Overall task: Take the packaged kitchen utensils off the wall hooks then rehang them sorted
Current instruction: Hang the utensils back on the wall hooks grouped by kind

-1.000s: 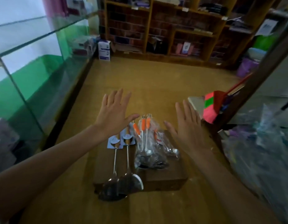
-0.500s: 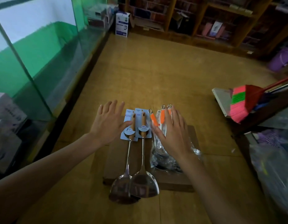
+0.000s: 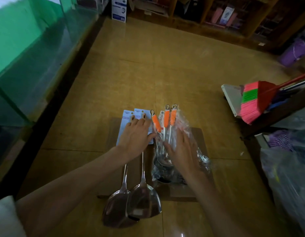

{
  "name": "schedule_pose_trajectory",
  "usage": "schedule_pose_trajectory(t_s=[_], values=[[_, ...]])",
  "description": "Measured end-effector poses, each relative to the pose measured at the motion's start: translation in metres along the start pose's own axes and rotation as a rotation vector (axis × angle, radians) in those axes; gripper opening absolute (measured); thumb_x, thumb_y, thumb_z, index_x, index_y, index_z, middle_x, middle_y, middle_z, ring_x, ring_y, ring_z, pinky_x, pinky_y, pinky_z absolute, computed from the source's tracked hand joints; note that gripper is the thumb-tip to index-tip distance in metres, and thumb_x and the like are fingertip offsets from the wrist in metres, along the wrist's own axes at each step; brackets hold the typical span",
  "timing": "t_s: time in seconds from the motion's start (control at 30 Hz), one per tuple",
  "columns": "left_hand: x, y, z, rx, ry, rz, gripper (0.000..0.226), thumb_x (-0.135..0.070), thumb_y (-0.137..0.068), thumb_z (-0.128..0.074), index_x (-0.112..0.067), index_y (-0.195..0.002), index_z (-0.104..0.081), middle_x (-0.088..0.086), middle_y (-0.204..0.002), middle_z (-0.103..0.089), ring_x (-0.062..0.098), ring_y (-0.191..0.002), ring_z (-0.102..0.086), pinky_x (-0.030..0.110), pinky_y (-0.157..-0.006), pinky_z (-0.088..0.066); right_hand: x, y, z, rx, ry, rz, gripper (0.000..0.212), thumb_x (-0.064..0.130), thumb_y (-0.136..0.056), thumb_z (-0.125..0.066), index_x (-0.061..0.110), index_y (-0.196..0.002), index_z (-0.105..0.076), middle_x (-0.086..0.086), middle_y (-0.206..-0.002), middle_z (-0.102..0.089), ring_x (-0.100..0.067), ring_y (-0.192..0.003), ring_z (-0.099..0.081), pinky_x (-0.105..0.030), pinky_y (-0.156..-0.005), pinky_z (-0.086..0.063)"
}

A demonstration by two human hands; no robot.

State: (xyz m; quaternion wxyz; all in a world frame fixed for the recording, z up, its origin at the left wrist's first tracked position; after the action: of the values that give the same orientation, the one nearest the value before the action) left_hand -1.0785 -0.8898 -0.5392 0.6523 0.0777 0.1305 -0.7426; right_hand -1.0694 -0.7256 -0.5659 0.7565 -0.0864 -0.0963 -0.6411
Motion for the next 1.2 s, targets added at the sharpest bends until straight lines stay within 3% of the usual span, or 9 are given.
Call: schedule_pose_trajectory(t_s=[0.07, 0.13, 0.2, 0.37, 0.63, 0.73, 0.87, 1.0, 1.2], values=[[-0.020, -0.012, -0.024, 0.098, 0.079, 0.026, 0.047, -0.047, -0.100, -0.045, -0.014, -0.132, -0.051, 0.015, -0.136, -0.056, 0.031, -0.128, -0.052, 0.049, -0.105, -0.038, -0.007, 0.000, -0.022, 0.108, -0.014, -0.054, 0.053, 0.051, -0.100, -0.045, 0.014, -0.137, -0.044, -0.010, -0.163, -0.023, -0.030, -0.134, -0.046, -0.041, -0.101, -0.043], [-0.031, -0.020, -0.050, 0.193, 0.216, 0.104, 0.039, -0.041, -0.098, -0.051, -0.011, -0.122, -0.053, 0.015, -0.120, -0.063, 0.033, -0.114, -0.060, 0.044, -0.089, -0.047, -0.010, -0.002, -0.026, 0.103, -0.026, -0.099, 0.032, 0.038, -0.103, -0.047, 0.014, -0.123, -0.054, -0.011, -0.163, -0.022, -0.032, -0.128, -0.049, -0.040, -0.094, -0.043], [-0.034, -0.026, -0.065, 0.188, 0.294, 0.175, 0.040, -0.039, -0.094, -0.058, -0.008, -0.119, -0.050, 0.015, -0.112, -0.064, 0.035, -0.103, -0.064, 0.041, -0.076, -0.049, -0.014, -0.009, -0.024, 0.079, -0.060, -0.147, 0.029, 0.033, -0.104, -0.043, 0.013, -0.119, -0.058, -0.013, -0.158, -0.032, -0.032, -0.125, -0.051, -0.040, -0.091, -0.043], [-0.025, -0.032, -0.075, 0.166, 0.485, 0.311, 0.038, -0.038, -0.086, -0.067, -0.010, -0.108, -0.053, 0.012, -0.098, -0.065, 0.032, -0.091, -0.064, 0.044, -0.075, -0.054, -0.029, -0.019, -0.028, 0.045, -0.223, -0.240, 0.049, 0.031, -0.102, -0.047, 0.007, -0.144, -0.043, -0.014, -0.137, -0.055, -0.034, -0.118, -0.056, -0.043, -0.091, -0.047], [-0.025, -0.024, -0.083, 0.170, 0.803, 0.430, 0.033, -0.039, -0.093, -0.063, -0.013, -0.108, -0.048, 0.005, -0.089, -0.062, 0.022, -0.089, -0.062, 0.030, -0.072, -0.042, -0.035, -0.014, -0.015, -0.060, -0.491, -0.297, 0.011, 0.023, -0.099, -0.058, 0.013, -0.099, -0.064, 0.008, -0.080, -0.060, -0.016, -0.075, -0.059, -0.029, -0.067, -0.037], [-0.029, -0.016, -0.079, 0.149, 0.931, 0.406, 0.022, -0.034, -0.097, -0.059, -0.016, -0.109, -0.054, 0.007, -0.091, -0.065, 0.022, -0.092, -0.063, 0.029, -0.073, -0.040, -0.033, -0.005, -0.005, -0.100, -0.579, -0.281, 0.009, 0.016, -0.098, -0.059, 0.017, -0.090, -0.060, 0.007, -0.079, -0.060, -0.011, -0.072, -0.056, -0.028, -0.064, -0.038], [-0.031, -0.010, -0.071, 0.131, 0.779, 0.320, 0.025, -0.037, -0.098, -0.054, -0.015, -0.087, -0.060, 0.001, -0.077, -0.063, 0.025, -0.083, -0.065, 0.033, -0.069, -0.044, -0.031, 0.010, 0.013, -0.155, -0.596, -0.275, 0.006, 0.017, -0.100, -0.057, 0.014, -0.096, -0.058, 0.013, -0.077, -0.055, 0.002, -0.068, -0.050, -0.016, -0.056, -0.035], [-0.031, -0.007, -0.050, 0.035, 0.769, 0.371, 0.032, -0.034, -0.100, -0.052, -0.004, -0.110, -0.062, 0.009, -0.086, -0.067, 0.025, -0.083, -0.063, 0.032, -0.070, -0.045, -0.029, 0.020, 0.030, -0.199, -0.619, -0.262, 0.005, 0.018, -0.100, -0.057, 0.015, -0.100, -0.059, 0.017, -0.080, -0.054, 0.003, -0.072, -0.052, -0.011, -0.057, -0.037], [-0.093, -0.016, -0.029, 0.215, 1.412, 0.473, 0.032, -0.034, -0.098, -0.058, -0.005, -0.109, -0.064, 0.008, -0.084, -0.065, 0.022, -0.071, -0.066, 0.036, -0.062, -0.058, -0.035, 0.044, 0.074, -0.277, -0.674, -0.230, 0.007, 0.023, -0.102, -0.054, 0.021, -0.096, -0.055, 0.015, -0.081, -0.057, 0.004, -0.072, -0.053, -0.009, -0.057, -0.038]])
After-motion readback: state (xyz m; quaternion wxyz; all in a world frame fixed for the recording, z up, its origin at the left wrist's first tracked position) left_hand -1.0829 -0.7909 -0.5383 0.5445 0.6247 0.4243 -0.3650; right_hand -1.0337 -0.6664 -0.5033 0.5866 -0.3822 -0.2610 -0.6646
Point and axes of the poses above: each hand's wrist, its own y-axis away from the middle knuckle, its own z-axis out of the back of the hand, x = y × z, the point moved 10 cm from there along -y, towards the middle knuckle
